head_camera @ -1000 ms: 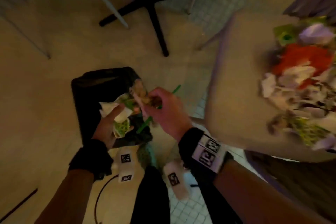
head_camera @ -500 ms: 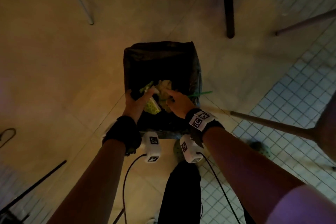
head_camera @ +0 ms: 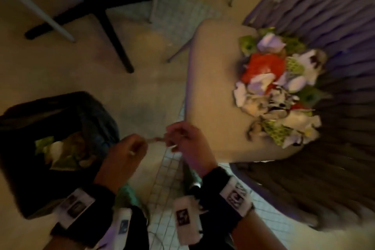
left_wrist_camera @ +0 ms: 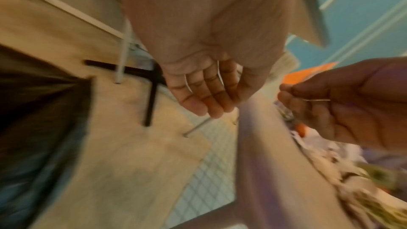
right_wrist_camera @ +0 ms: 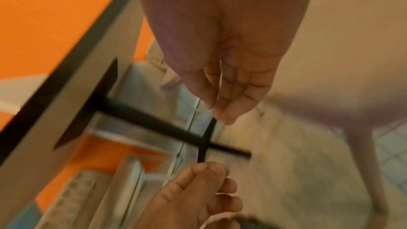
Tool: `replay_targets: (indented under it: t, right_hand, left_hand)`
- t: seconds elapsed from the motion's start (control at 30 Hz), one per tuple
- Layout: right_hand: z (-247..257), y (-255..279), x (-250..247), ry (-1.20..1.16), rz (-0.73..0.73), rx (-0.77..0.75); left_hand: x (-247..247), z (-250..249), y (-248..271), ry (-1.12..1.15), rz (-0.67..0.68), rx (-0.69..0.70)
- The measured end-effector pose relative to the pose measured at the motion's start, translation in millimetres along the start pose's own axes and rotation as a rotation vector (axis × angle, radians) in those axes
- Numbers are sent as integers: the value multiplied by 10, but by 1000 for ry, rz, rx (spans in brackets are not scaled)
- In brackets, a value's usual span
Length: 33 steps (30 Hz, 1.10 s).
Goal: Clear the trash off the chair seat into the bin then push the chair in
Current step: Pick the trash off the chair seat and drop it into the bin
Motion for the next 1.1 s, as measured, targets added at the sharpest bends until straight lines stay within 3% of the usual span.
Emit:
replay_targets:
  t: [0.1,0.23,0.37,0.57,0.67,0.77,0.97,1.1]
  right_hand:
    - [22,308,-897,-73,-260,1]
    - [-252,354,-1752,22,-522,150]
    - [-477,263,-2066,217,-564,351]
    - [-544,153,-2080,317,-555,322]
    - [-504,300,-2141,186,-567,217]
    - [-445,546,-2268,65,-672,149]
    - [-502,679,-2568,96,-757,363]
    - [-514,616,-2652,89,-747,382]
  left_hand:
    - [440,-831,-538,-59,80,128]
    - [974,-1528,-1249,-304,196,182]
    - [1349,-1846,-1677,-576,217,194]
    - [1665,-1912,-1909,-1030,329,201]
    - [1747,-1919,-1950,-1073,290,207]
    - [1795,-1920,-1960,-1102,256,204]
    - [1741,-2101,-2051,-1012,287,168]
    - [1660,-2214,-2024,-665,253,220]
Point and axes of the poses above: each hand's wrist, its own y-axis away from the middle knuckle, its own x-axis out of the palm, z = x × y, the point moved 1 cm from there along -y, towards the middle knuckle, and after that the axes turned 14 degrees about z, right-handed, at the moved point
